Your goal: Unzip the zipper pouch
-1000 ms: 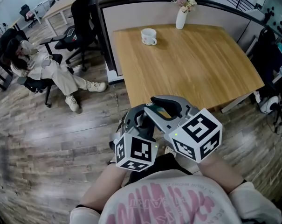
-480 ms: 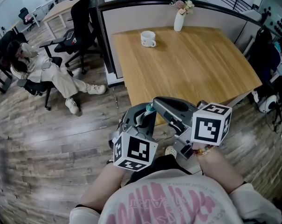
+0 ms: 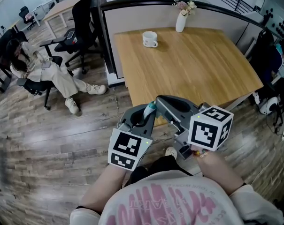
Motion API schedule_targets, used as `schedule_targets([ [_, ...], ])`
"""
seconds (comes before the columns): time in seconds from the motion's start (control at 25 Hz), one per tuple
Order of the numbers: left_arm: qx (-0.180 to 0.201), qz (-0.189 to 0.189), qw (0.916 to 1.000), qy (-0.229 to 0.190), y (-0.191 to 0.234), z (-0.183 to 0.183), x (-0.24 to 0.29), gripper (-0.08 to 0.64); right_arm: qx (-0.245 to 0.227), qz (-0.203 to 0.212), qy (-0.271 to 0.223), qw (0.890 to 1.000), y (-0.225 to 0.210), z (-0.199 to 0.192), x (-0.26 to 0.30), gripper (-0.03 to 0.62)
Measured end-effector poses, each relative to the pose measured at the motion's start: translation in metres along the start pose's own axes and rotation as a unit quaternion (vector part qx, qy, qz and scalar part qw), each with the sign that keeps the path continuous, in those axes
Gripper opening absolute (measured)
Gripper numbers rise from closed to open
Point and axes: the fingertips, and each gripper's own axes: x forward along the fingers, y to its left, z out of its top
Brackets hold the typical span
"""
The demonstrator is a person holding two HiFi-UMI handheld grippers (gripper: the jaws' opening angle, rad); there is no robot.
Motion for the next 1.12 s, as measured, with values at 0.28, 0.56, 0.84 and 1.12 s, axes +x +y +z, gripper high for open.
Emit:
schedule_targets([
  [0.28, -0.025, -0.002, 0.9996, -0.01, 0.003, 0.002, 0.001, 0.006, 0.032, -0.003, -0.012, 0.999, -0.011, 0.004, -0.006, 0.002],
  [0.56, -0.036, 0.002, 0.9989, -0.028, 0.004, 0.016, -0.004, 0.006, 0.05, -0.003, -0.016, 0.999, -0.015, 0.005, -0.008, 0.002],
  [0.84, -0.044, 0.0, 0.9982, -0.041, 0.006, 0.022, -0.01, 0.006, 0.065, -0.008, -0.01, 0.998, -0.018, -0.002, -0.006, 0.002],
  [1.12, -0.054, -0.003, 0.9966, -0.063, 0.011, 0.032, -0.017, 0.006, 0.083, -0.008, -0.004, 0.997, -0.021, -0.007, -0.004, 0.002],
])
